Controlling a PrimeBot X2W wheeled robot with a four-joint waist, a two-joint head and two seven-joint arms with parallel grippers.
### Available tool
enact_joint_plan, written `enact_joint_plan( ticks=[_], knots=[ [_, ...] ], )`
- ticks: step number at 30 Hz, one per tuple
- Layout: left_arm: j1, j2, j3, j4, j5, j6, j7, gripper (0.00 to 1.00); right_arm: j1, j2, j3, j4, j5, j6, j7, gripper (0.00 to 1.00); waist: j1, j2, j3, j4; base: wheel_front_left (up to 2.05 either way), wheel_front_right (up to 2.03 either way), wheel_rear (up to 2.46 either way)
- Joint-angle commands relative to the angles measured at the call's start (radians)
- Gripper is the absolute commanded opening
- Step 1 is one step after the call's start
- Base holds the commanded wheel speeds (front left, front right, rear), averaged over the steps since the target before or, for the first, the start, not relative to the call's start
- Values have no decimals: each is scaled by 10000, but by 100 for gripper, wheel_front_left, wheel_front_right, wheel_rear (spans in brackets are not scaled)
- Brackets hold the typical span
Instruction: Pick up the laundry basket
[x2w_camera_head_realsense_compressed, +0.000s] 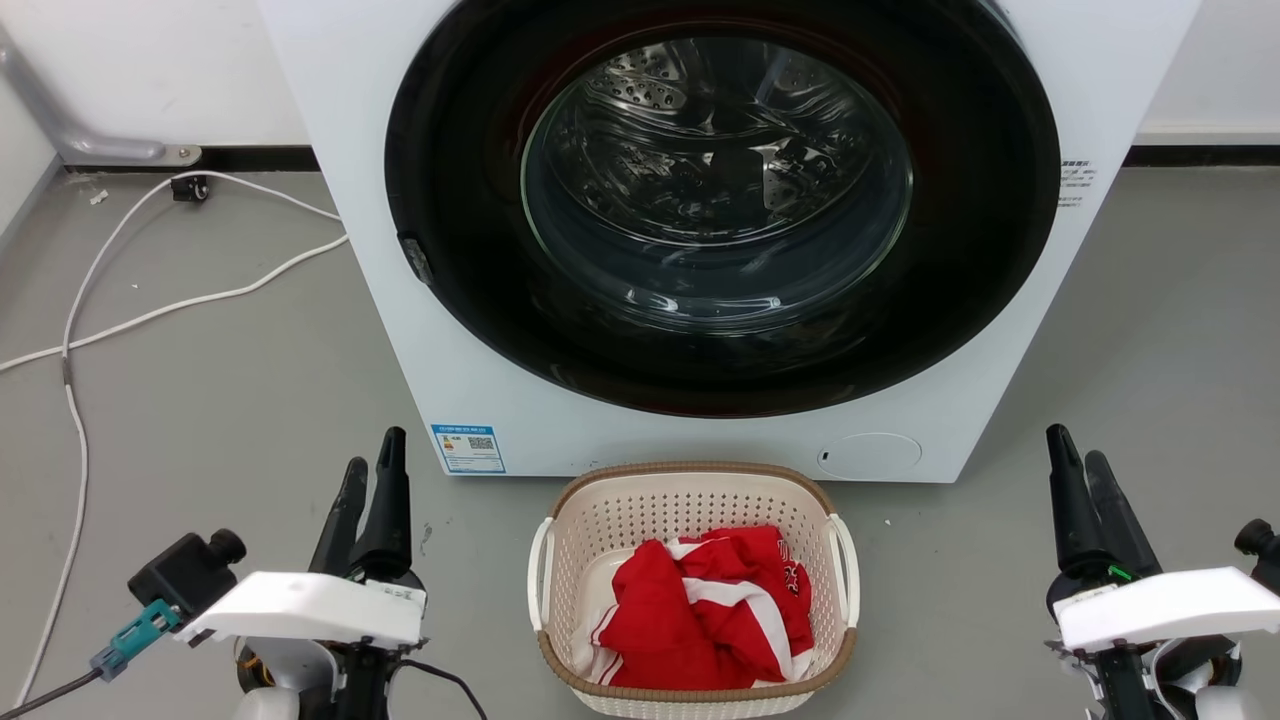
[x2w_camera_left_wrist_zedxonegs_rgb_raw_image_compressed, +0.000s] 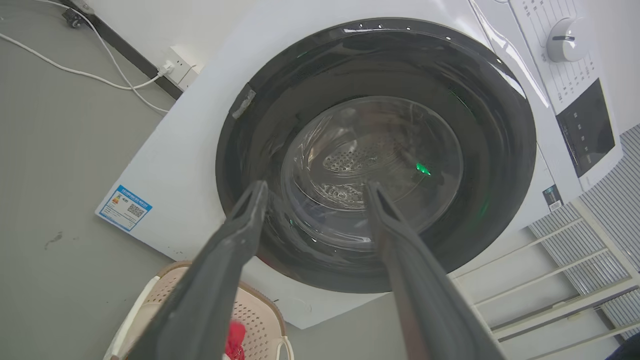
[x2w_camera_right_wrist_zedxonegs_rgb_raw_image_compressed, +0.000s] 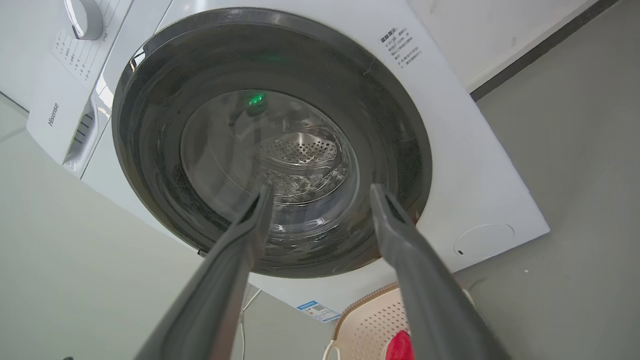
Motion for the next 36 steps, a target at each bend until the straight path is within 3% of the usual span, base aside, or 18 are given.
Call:
enact_joint_plan(
  ticks=[1,18,36],
  knots=[
    [-302,23,-65,-161,527,49,-124,100,-13,5,-20,-250,-504,3,-32,100,0,0,4,4,0,0,0],
    [-446,267,-512,3,3212,313,-629,100,177,25,-14,-687,-3130,2,56,100,0,0,52,22,0,0,0],
    [-510,402,-904,245,5164,549,-1085,100,370,46,-61,-843,-5226,2,167,100,0,0,80,48,0,0,0]
  ],
)
